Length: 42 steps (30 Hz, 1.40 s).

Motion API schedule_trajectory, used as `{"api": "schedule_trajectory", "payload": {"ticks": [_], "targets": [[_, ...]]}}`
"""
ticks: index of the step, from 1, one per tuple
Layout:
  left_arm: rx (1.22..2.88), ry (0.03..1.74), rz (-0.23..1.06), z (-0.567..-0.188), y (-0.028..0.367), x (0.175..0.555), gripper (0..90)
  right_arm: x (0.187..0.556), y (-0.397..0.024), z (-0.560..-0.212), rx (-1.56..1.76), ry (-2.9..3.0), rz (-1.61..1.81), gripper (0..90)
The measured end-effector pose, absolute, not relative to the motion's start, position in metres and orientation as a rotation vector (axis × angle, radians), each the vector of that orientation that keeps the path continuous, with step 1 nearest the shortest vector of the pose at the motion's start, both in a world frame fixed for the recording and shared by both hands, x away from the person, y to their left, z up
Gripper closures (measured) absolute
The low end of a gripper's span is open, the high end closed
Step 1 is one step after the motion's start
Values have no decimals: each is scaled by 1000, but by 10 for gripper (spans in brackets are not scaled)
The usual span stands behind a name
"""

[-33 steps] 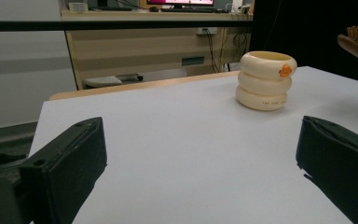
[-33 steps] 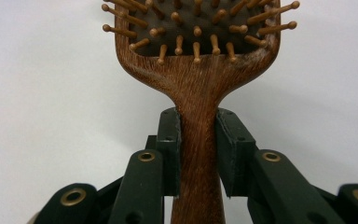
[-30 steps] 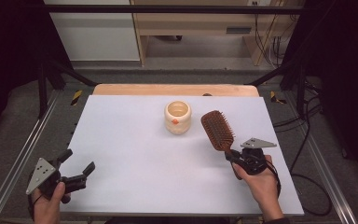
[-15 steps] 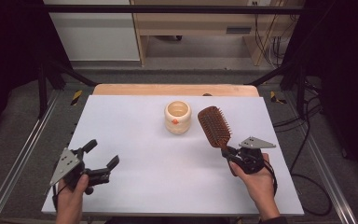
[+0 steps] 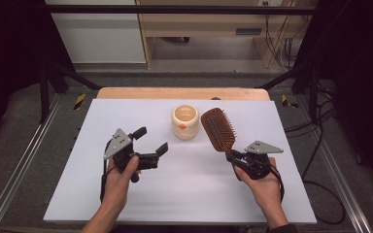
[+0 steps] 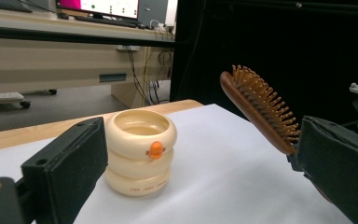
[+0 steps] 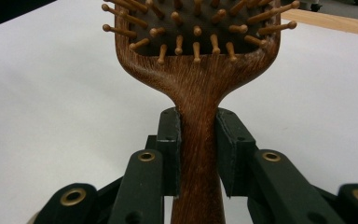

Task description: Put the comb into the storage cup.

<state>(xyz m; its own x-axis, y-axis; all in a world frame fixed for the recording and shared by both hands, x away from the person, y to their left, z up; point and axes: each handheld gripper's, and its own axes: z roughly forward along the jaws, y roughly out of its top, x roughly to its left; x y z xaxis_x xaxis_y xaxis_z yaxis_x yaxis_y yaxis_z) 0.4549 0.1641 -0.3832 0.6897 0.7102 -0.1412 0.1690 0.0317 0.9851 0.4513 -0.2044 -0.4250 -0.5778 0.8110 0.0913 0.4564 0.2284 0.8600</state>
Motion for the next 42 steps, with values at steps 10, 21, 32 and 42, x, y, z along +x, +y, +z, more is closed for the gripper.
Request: {"api": "schedule_trajectory", "payload": {"ticks": [10, 21, 32, 42], "targets": [[1528, 729, 446, -377, 134, 462, 24, 450, -202, -423, 1148, 2123, 1300, 727], [1532, 738, 376, -367, 108, 473, 26, 444, -193, -415, 1111, 2085, 1366, 727], [1509, 817, 287, -366, 95, 484, 30, 440, -185, -411, 1071, 2075, 1383, 728], [1505, 809, 206, -365, 75, 492, 50, 437, -180, -412, 1040, 2073, 1385, 728]]}}
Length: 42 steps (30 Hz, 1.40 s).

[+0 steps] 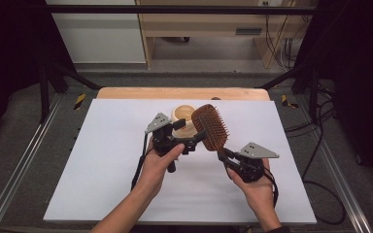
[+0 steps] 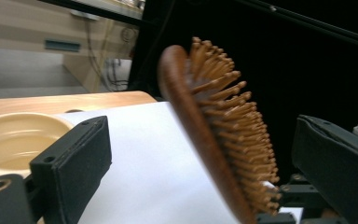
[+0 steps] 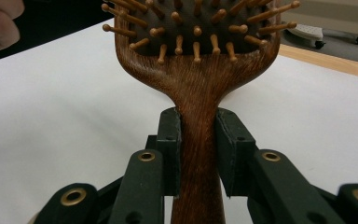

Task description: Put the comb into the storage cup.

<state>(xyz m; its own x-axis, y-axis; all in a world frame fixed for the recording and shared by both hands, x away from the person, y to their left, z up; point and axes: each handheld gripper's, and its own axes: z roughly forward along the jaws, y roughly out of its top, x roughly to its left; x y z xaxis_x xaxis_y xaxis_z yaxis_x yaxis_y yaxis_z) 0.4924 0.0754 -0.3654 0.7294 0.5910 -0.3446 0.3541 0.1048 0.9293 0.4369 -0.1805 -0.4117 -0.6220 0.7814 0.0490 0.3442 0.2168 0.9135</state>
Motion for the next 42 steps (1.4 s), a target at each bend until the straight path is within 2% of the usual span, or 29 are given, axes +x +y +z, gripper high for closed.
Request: {"api": "schedule_trajectory", "payload": {"ticks": [5, 13, 21, 27, 42], "targets": [[1470, 829, 149, -361, 70, 502, 85, 435, -178, -412, 1027, 2073, 1390, 727], [1476, 816, 84, -360, 66, 512, 199, 434, -175, -412, 1003, 2069, 1401, 727], [1451, 839, 23, -364, 62, 516, 368, 434, -173, -413, 1002, 2066, 1411, 727], [1441, 876, -3, -363, 63, 517, 455, 435, -171, -416, 1001, 2078, 1413, 726], [1481, 843, 38, -351, 50, 509, 516, 439, -171, -421, 1034, 2069, 1433, 718]]}}
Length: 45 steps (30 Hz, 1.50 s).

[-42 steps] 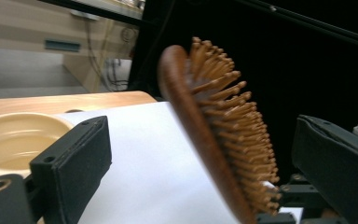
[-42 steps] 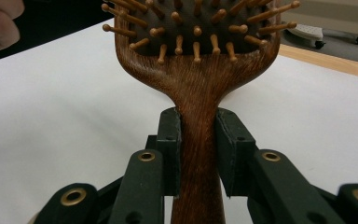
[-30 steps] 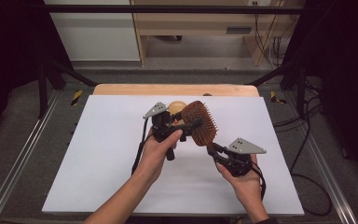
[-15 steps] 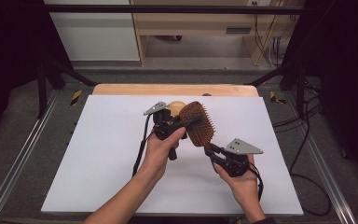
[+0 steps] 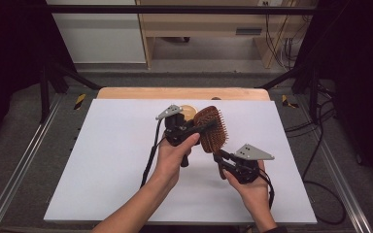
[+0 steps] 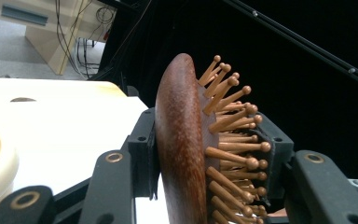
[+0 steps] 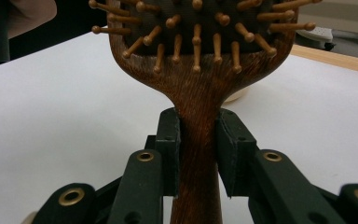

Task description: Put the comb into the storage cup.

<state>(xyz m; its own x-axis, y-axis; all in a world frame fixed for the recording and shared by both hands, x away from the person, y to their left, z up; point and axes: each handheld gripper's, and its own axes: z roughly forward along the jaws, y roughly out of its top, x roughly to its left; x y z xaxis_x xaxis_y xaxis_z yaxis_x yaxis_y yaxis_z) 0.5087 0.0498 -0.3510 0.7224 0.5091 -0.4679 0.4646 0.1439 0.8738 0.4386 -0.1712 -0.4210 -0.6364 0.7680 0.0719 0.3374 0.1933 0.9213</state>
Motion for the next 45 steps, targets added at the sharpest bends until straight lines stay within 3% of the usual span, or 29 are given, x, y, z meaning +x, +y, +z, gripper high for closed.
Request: {"api": "schedule_trajectory", "payload": {"ticks": [19, 26, 31, 45], "targets": [[1464, 840, 183, -330, 66, 514, 516, 435, -182, -421, 1074, 1999, 1439, 262], [1452, 821, 231, -317, 72, 514, 516, 437, -187, -426, 1048, 1934, 1362, 200], [1448, 819, 254, -309, 73, 516, 516, 436, -192, -426, 1092, 1938, 1392, 78], [1450, 786, 329, -270, 70, 525, 515, 438, -200, -431, 1108, 1930, 1380, 46]]}}
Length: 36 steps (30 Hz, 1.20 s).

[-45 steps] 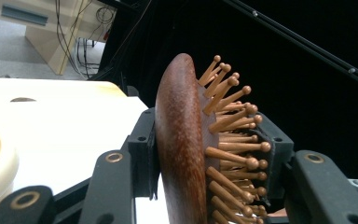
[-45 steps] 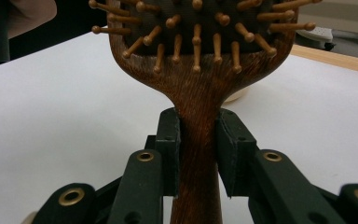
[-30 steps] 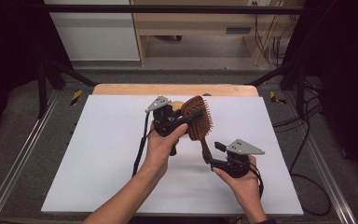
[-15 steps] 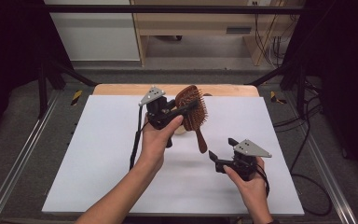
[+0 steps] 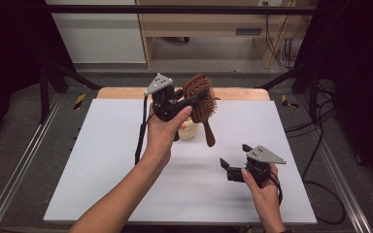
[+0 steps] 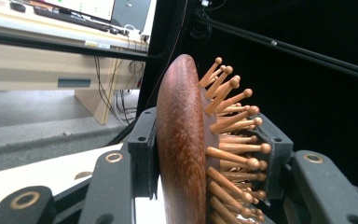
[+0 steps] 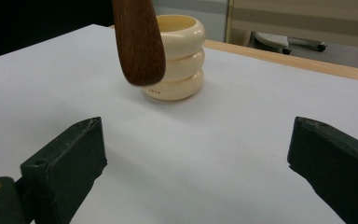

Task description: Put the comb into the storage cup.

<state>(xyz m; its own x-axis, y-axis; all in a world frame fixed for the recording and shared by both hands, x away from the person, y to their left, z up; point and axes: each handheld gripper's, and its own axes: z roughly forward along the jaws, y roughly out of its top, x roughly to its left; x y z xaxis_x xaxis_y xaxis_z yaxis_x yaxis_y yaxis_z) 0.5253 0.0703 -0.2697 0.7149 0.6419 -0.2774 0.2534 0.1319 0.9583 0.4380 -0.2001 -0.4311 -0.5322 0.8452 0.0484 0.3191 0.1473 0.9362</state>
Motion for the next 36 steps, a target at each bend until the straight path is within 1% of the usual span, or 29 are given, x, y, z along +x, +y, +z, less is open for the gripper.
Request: {"api": "schedule_trajectory", "payload": {"ticks": [13, 26, 36], "targets": [[1416, 783, 401, -244, 81, 539, 514, 439, -204, -432, 1127, 1920, 1400, 41], [1383, 792, 449, -228, 92, 561, 514, 442, -208, -433, 1149, 1879, 1393, 45], [1359, 823, 494, -225, 102, 573, 514, 438, -209, -433, 1138, 1885, 1403, 41]]}}
